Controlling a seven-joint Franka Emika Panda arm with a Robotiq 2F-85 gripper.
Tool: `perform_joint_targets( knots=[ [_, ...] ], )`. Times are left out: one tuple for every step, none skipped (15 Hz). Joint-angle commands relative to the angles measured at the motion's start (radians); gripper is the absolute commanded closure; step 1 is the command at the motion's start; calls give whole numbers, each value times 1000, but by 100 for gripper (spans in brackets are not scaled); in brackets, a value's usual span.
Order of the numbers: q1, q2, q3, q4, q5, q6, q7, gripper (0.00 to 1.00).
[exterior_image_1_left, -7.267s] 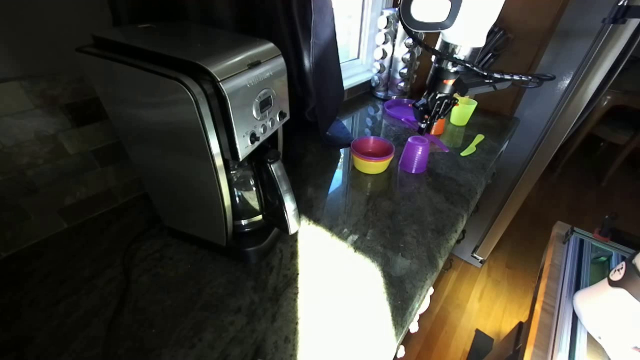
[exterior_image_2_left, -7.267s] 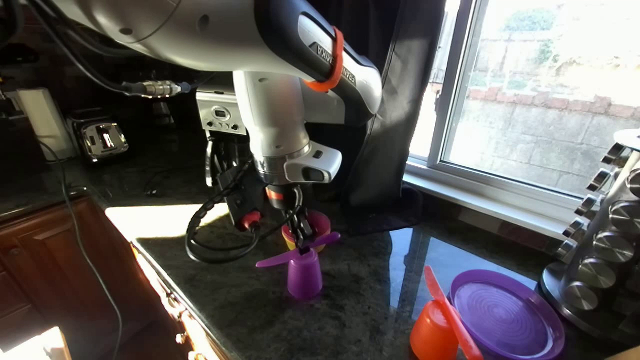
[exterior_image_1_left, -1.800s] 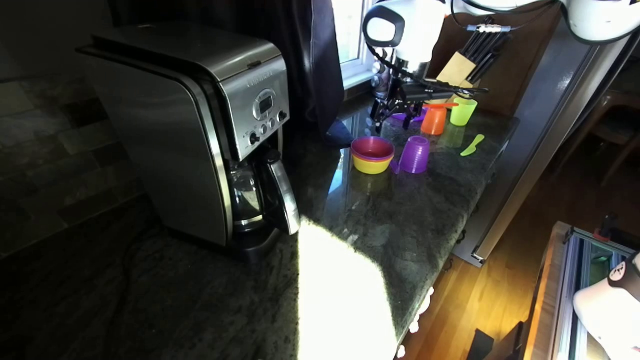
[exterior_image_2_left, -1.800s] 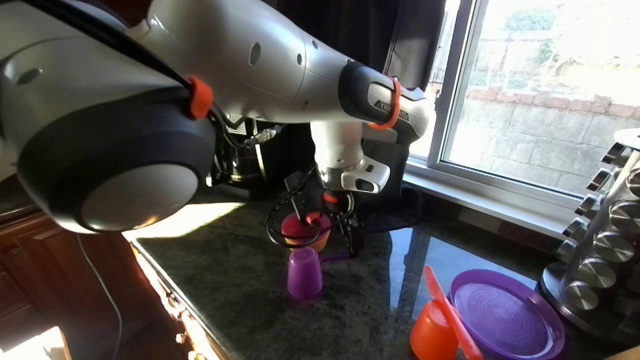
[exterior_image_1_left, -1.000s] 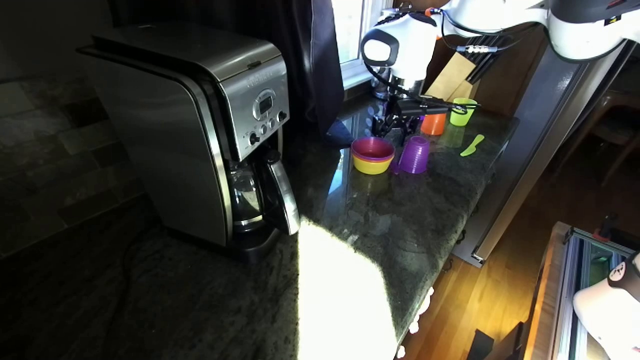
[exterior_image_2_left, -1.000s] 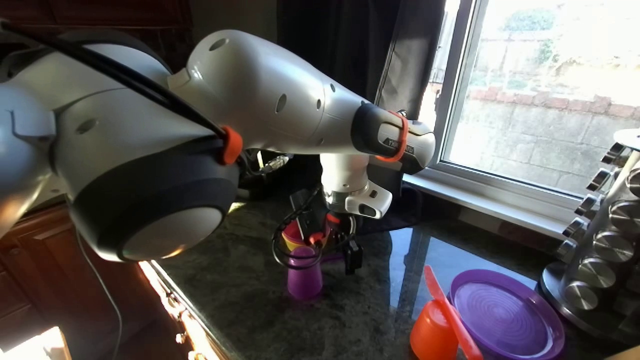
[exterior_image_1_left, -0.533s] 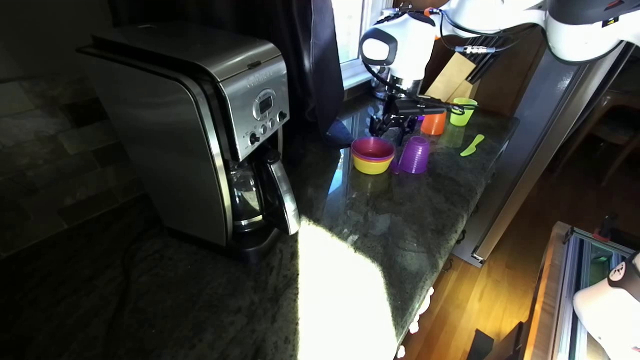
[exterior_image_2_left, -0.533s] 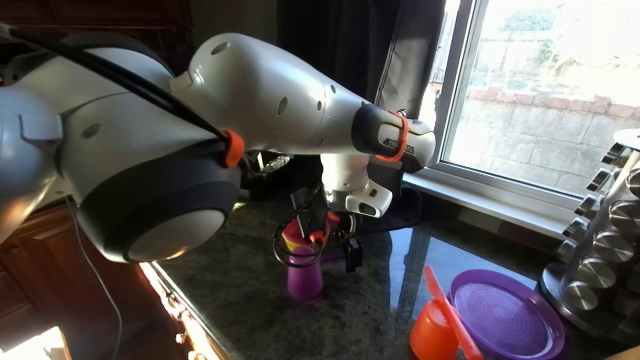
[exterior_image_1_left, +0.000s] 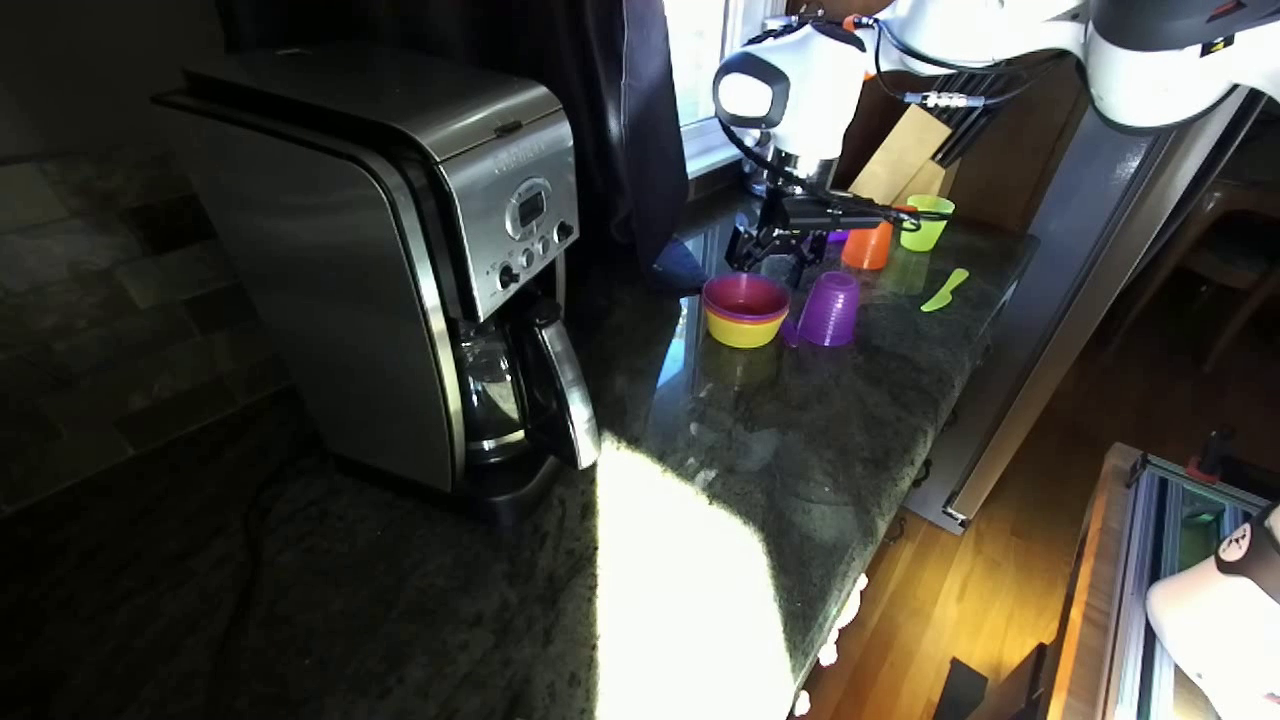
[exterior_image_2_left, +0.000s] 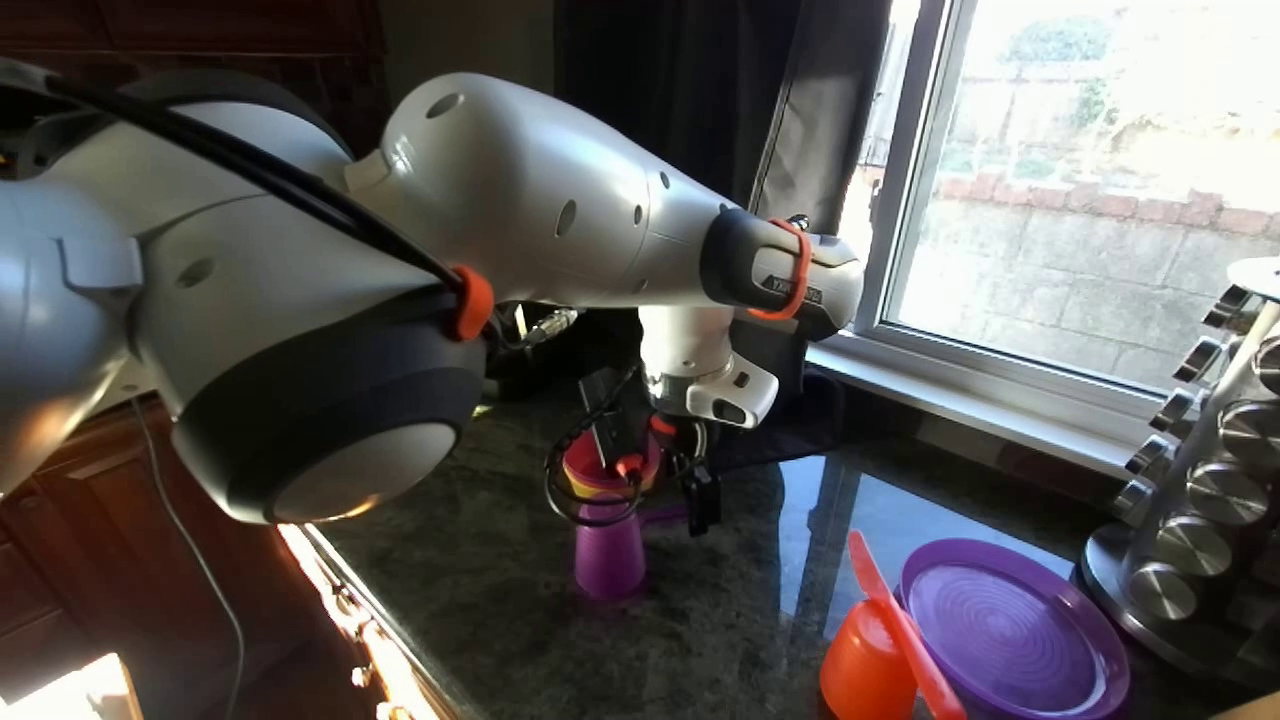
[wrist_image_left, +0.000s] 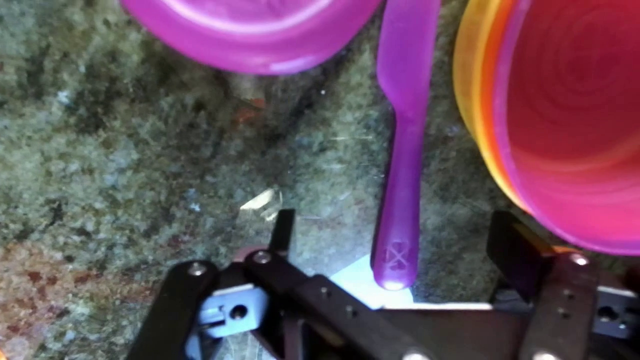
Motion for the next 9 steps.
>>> perform_joint_targets(
  knots=[
    [14, 37, -2, 37, 16, 40, 4, 33],
    [12, 40, 3, 39, 12, 40, 9, 41],
    [12, 40, 2, 41, 12, 40, 11, 50],
    [15, 40, -1, 44, 12, 40, 12, 57],
    [21, 40, -7, 51, 12, 40, 9, 66],
    [20, 40, -5, 52, 12, 40, 6, 73],
    [20, 40, -5, 53, 12, 40, 7, 80],
    [21, 40, -5, 53, 12, 40, 7, 88],
    [22, 40, -5, 53, 12, 40, 8, 95]
  ],
)
